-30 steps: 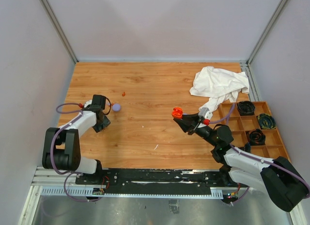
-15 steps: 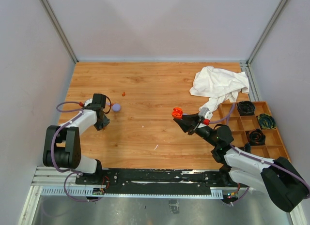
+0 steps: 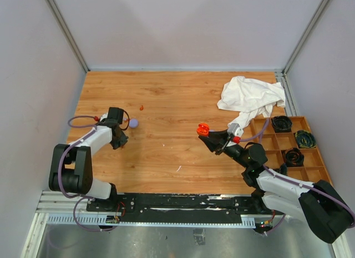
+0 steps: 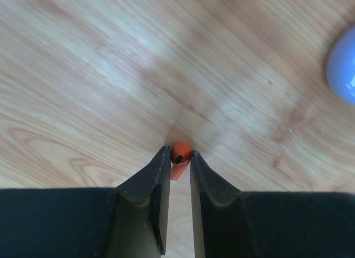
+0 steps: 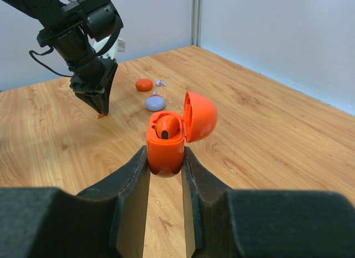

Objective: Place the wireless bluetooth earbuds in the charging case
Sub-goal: Move the earbud to the center of the board.

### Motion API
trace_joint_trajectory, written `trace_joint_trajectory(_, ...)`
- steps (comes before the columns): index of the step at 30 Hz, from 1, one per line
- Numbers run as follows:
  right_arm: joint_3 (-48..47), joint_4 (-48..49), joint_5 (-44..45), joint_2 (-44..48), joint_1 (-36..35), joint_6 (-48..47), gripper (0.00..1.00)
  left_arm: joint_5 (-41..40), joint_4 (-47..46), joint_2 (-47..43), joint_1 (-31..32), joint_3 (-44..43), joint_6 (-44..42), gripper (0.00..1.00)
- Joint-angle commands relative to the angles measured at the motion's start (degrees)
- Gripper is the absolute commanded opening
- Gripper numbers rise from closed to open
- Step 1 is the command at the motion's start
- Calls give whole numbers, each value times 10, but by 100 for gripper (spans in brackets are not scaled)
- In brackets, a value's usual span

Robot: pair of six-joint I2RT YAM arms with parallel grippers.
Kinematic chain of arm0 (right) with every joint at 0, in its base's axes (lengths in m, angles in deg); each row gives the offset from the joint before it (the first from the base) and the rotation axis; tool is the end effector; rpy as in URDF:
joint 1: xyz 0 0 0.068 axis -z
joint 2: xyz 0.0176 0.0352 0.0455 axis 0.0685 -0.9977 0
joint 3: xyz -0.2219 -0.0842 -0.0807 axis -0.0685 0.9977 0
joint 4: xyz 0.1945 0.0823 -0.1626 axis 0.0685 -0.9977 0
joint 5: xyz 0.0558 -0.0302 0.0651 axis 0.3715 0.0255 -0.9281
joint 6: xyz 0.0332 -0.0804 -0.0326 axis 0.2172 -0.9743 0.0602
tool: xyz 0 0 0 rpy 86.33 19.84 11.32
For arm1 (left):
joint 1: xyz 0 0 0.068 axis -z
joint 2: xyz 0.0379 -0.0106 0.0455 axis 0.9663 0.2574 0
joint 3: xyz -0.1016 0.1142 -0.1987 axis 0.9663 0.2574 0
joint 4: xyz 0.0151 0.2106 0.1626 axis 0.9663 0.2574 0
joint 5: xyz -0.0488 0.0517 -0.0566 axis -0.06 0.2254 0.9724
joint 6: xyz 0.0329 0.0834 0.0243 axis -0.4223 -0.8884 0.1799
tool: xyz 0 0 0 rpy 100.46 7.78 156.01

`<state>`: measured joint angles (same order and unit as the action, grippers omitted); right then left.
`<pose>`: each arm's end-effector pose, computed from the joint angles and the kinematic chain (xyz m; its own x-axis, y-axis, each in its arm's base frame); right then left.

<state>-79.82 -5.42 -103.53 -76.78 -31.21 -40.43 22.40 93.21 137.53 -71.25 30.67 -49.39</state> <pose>0.1776 0.1645 0.2147 0.1533 0.2665 -0.9516 -0.8597 0.5108 0.0046 0.2741 0.0064 0.0913 -0.6801 -0.5679 -0.4637 -0.6281 0.7775 -0.0309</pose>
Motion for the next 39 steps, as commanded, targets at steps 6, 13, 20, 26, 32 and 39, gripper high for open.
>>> trace_joint_trajectory(6, -1, 15, -2, 7, -10, 3, 8, 76, 11, -2, 108, -6, 32, 23)
trace_joint_trajectory(13, 0, 14, -2, 8, -10, 2, 8, 85, 33, 11, 167, -24, 40, 28)
trace_joint_trajectory(20, 1, 14, -2, 9, -10, 2, 8, 67, 67, 36, 174, -64, 5, 34)
trace_joint_trajectory(26, 0, 13, -2, 9, -10, 1, 9, 51, 93, 56, 175, -101, -38, 37)
trace_joint_trajectory(32, 0, 11, -2, 10, -10, 0, 8, 64, 117, 88, 175, -123, -83, 37)
trace_joint_trajectory(39, -1, 11, -2, 7, -10, 0, 8, 74, 121, 96, 175, -124, -111, 36)
